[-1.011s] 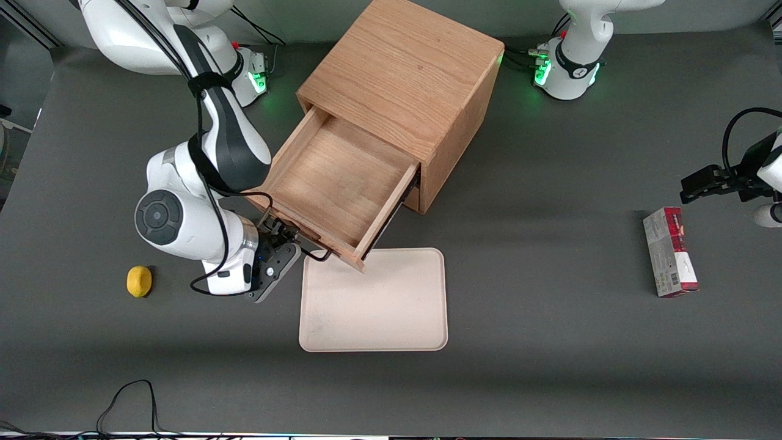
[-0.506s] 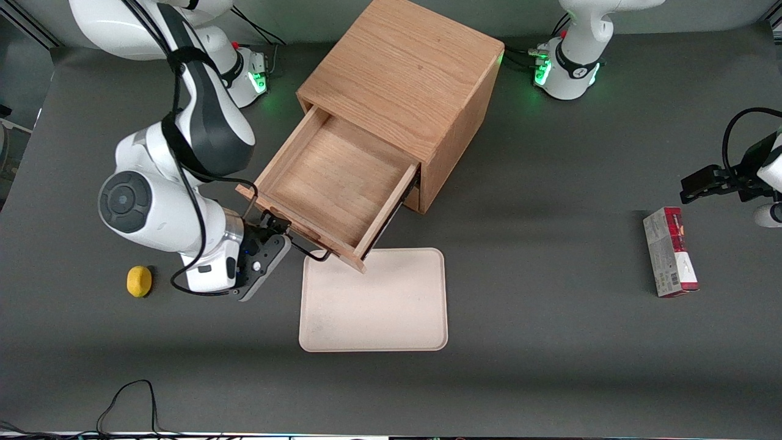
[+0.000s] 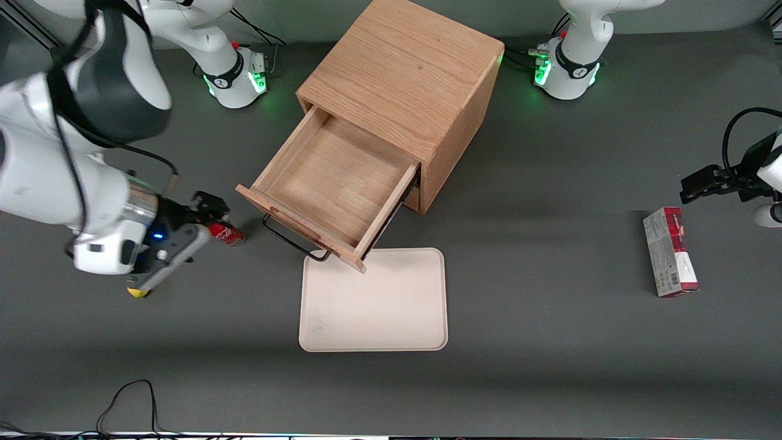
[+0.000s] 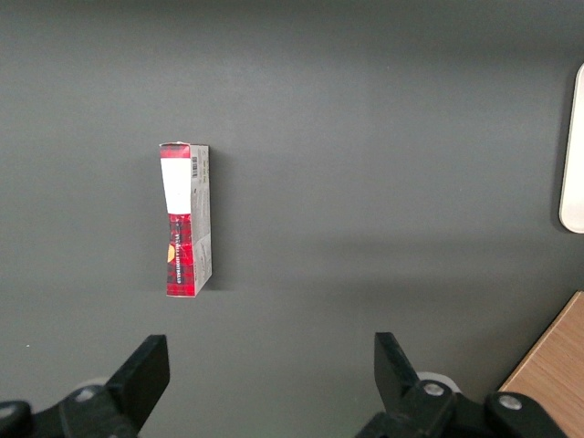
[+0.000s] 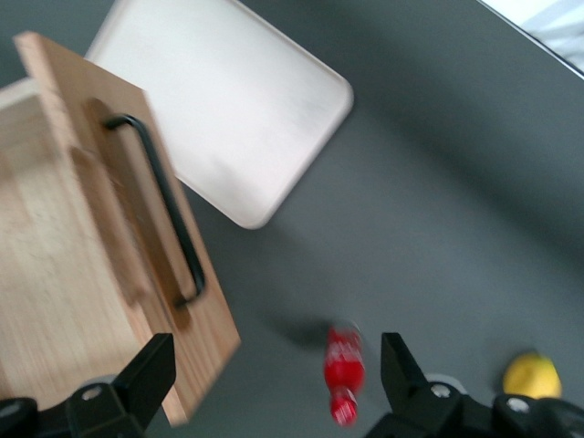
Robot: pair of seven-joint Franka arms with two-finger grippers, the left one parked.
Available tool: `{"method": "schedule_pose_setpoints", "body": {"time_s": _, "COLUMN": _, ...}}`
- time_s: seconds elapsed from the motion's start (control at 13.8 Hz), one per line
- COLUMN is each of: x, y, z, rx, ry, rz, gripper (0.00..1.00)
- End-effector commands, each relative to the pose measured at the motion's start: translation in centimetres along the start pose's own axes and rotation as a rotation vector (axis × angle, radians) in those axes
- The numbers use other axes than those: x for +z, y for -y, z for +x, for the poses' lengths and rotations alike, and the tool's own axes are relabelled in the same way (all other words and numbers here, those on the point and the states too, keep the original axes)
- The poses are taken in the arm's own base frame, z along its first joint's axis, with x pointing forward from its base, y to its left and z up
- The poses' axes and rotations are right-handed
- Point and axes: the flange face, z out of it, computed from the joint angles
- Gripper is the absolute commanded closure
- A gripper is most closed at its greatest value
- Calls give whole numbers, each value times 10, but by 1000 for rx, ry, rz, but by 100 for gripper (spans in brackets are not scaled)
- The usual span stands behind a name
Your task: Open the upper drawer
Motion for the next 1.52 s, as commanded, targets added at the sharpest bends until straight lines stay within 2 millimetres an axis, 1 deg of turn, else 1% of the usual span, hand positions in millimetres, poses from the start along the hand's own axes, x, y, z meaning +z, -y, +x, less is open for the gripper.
{"method": "schedule_pose_setpoints", "body": {"time_s": 0.0, "x": -24, "y": -12, "z": -23, "rx": 195, "ry": 32, "rz": -81, "gripper": 0}}
{"method": "schedule_pose_setpoints", "body": {"time_s": 0.07, "x": -30, "y": -14, "z": -28, "rx": 267, "ry": 36, "rz": -111, "gripper": 0}}
{"method": "schedule_pose_setpoints", "body": {"time_s": 0.22, "x": -36, "y": -20, "z": -38, "rx": 386, "ry": 54, "rz": -139, "gripper": 0}}
{"method": "schedule_pose_setpoints", "body": {"time_s": 0.29, "x": -45, "y": -27, "z": -48, "rx": 435, "ry": 43, "rz": -150, "gripper": 0}}
{"method": "schedule_pose_setpoints", "body": {"time_s": 0.36, "x": -48, "y": -41, "z": -61, "rx": 467, "ry": 51, "rz": -160, "gripper": 0}}
{"method": "schedule_pose_setpoints", "body": {"time_s": 0.58, "x": -50, "y": -69, "z": -98, "rx": 512, "ry": 51, "rz": -132, "gripper": 0}}
{"method": "schedule_pose_setpoints", "body": {"time_s": 0.65, "x": -53, "y": -73, "z": -107, "rx": 520, "ry": 47, "rz": -121, "gripper": 0}}
{"method": "schedule_pose_setpoints", "body": {"time_s": 0.72, "x": -55, "y": -71, "z": -114, "rx": 520, "ry": 42, "rz": -114, "gripper": 0}}
{"method": "schedule_pose_setpoints", "body": {"time_s": 0.94, "x": -58, "y": -81, "z": -140, "rx": 546, "ry": -3, "rz": -120, "gripper": 0}}
{"method": "schedule_pose_setpoints", "body": {"time_s": 1.08, "x": -58, "y": -85, "z": -146, "rx": 560, "ry": -4, "rz": -114, "gripper": 0}}
{"method": "schedule_pose_setpoints", "body": {"time_s": 1.44, "x": -64, "y": -88, "z": -146, "rx": 577, "ry": -31, "rz": -129, "gripper": 0}}
